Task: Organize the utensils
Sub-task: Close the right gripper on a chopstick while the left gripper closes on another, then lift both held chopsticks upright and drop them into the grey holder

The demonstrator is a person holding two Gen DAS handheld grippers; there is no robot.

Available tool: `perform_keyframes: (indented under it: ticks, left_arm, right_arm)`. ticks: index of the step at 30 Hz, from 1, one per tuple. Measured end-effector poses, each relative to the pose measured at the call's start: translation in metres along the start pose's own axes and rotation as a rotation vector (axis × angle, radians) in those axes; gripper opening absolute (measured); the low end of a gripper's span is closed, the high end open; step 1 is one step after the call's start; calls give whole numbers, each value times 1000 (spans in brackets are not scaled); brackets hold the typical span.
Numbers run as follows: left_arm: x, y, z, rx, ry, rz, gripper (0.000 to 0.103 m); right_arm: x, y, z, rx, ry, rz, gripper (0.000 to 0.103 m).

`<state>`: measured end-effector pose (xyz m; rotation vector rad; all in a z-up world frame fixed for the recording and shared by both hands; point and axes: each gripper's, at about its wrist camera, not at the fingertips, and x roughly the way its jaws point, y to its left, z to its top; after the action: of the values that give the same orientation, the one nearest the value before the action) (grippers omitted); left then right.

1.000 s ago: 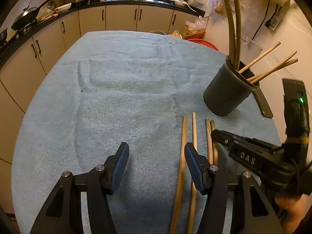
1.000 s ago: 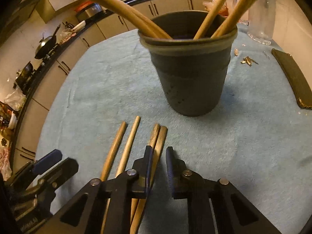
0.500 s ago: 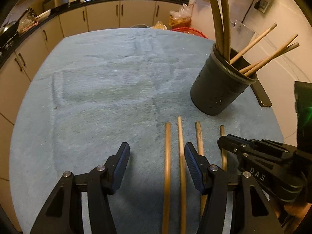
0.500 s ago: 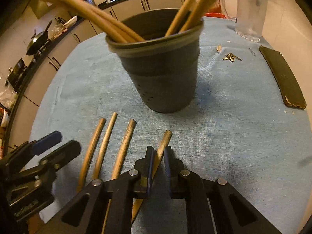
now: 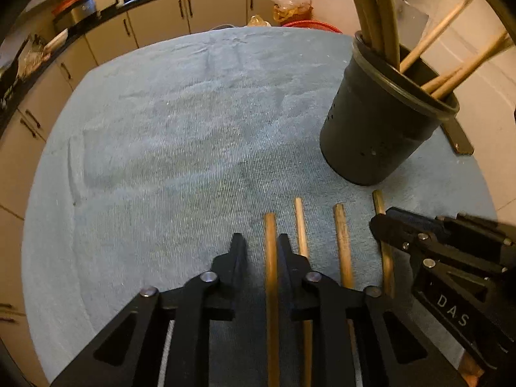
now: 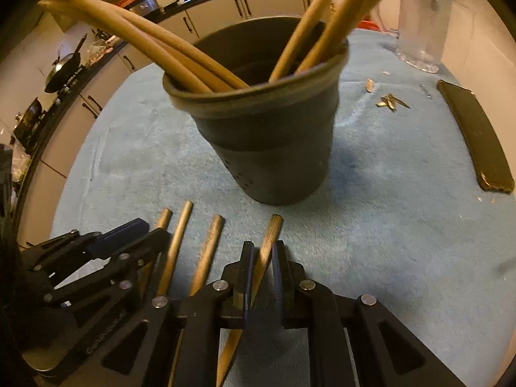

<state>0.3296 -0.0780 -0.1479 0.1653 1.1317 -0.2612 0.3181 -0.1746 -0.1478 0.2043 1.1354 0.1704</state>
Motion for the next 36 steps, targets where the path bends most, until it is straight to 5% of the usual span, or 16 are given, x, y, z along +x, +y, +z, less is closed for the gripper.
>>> perform_keyframes:
  ticks: [3, 5, 10, 17, 22, 36]
  left_arm:
    - [-2, 7, -3, -25, 1, -10, 7]
    - [-22, 19, -10, -98, -49, -57, 7]
    - [-111, 40, -33, -194, -288, -87, 7]
    - [-204, 47, -84, -248, -490, -64, 7]
    - [-218, 39, -112, -244, -549, 22, 7]
    - [-292, 23, -151, -250, -652, -45, 7]
  right_arm:
    - [2, 0, 2, -22, -4, 5, 11]
    - [-4, -9, -2, 17, -16, 90, 9]
    - [-76, -18, -27, 22, -241, 174, 8]
    - [-170, -8, -73, -2, -476, 179, 8]
    - [-210, 0, -113, -20, -575, 141, 8]
    - [-287, -3, -155, -15, -714, 129, 8]
